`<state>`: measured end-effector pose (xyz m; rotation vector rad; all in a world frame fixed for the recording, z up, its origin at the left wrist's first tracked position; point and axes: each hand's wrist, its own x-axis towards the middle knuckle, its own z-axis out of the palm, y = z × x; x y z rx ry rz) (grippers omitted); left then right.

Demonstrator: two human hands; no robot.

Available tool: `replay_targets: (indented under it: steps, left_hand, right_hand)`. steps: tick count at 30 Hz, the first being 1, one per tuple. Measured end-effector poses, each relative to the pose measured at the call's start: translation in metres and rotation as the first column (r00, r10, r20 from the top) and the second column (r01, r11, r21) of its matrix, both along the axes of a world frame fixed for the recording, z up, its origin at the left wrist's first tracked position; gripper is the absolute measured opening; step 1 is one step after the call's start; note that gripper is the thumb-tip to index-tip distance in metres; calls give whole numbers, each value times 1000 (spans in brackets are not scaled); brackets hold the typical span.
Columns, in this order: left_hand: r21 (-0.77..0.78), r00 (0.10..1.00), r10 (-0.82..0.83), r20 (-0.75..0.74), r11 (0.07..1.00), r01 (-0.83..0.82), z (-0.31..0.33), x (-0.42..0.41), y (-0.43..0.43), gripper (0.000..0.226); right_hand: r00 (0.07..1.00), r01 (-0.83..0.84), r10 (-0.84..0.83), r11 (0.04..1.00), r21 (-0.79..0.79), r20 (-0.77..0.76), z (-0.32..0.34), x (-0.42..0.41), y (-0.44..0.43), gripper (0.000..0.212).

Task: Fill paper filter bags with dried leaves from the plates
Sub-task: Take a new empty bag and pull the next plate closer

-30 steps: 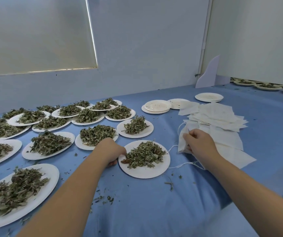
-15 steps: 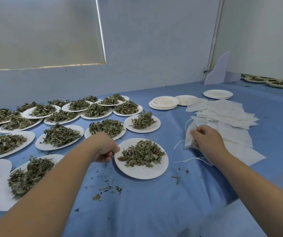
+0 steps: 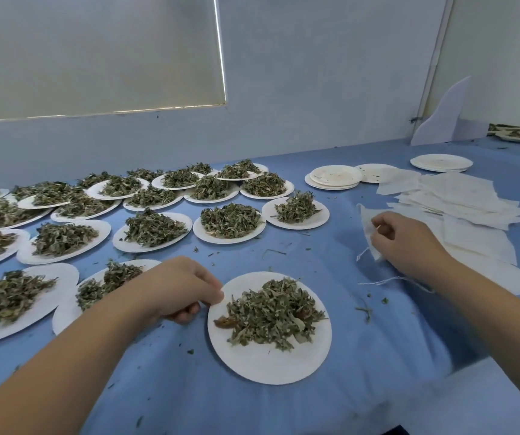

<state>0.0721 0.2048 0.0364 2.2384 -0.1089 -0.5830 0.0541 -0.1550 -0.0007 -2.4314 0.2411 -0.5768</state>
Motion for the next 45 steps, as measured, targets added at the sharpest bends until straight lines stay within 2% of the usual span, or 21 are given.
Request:
replay_targets:
  steps: [2,6,8,11,14,17,21,26,28,31,34,37,39,42,43,45]
  left_hand:
    - [41,998,-22,61,999,20,4,-2,-1,9]
    - [154,981,-20,193,988,-10,11,3,-5,30]
    - [27,947,41,317,998,-52,13,7,-7,25]
    - [-258,841,208,499,963,-85,15,13,-9,21]
    - [-442,767,339,545,893,-80,11,16,-6,25]
    - [-467,698,371,612,882,-59,2,16,-3,21]
    - [-338,561,268,783,941,23,-1,11,5,11]
    - [-73,588,1,809,993,98,-6,16,9,18]
    - [11,568,-57,821,997,83,-9,18,8,17]
    - [57,554,-89,828,996,76,-12,20,6,14]
    - [38,586,-70,807,997,67,-15,20,0,16]
    - [-24,609,13,793,1000,10,-17,19,-9,19]
    - [-83,618,98,780,995,-53,-18,19,-14,20]
    - [-192,645,209,735,976,-98,-16,17,-18,21]
    - [-227,653,239,718,968,-106,-15,16,-18,20]
    - [-278,658,283,698,954,-116,-15,14,-19,20]
  right_hand:
    - [999,-22,23,999,-39,30,17,1,9,6]
    - [977,-151,161,985,-83,139,67,1,43,9]
    - [957,-246,258,964,-96,136,90,0,64,12]
    - [906,-409,418,904,-127,64,114,0,98,16]
    - [840,-535,542,818,-212,-29,121,4,131,17]
    - [800,-584,592,733,-349,-97,112,15,158,16]
    - [750,-644,645,659,-388,-147,89,33,177,15]
    - [740,-663,663,692,-284,-113,67,48,181,12]
    - [747,-655,664,723,-219,-40,60,51,181,11]
    - [758,-642,648,761,-95,72,50,51,178,14]
    - [761,-633,630,774,-35,155,44,49,177,16]
    - [780,-565,589,808,-165,212,40,48,180,19]
    - [820,-473,505,863,-180,268,40,46,179,23]
    - [851,-421,389,907,14,351,42,41,175,21]
    - [855,-436,382,896,85,351,42,38,175,19]
    - [864,-466,419,876,126,280,40,35,177,18]
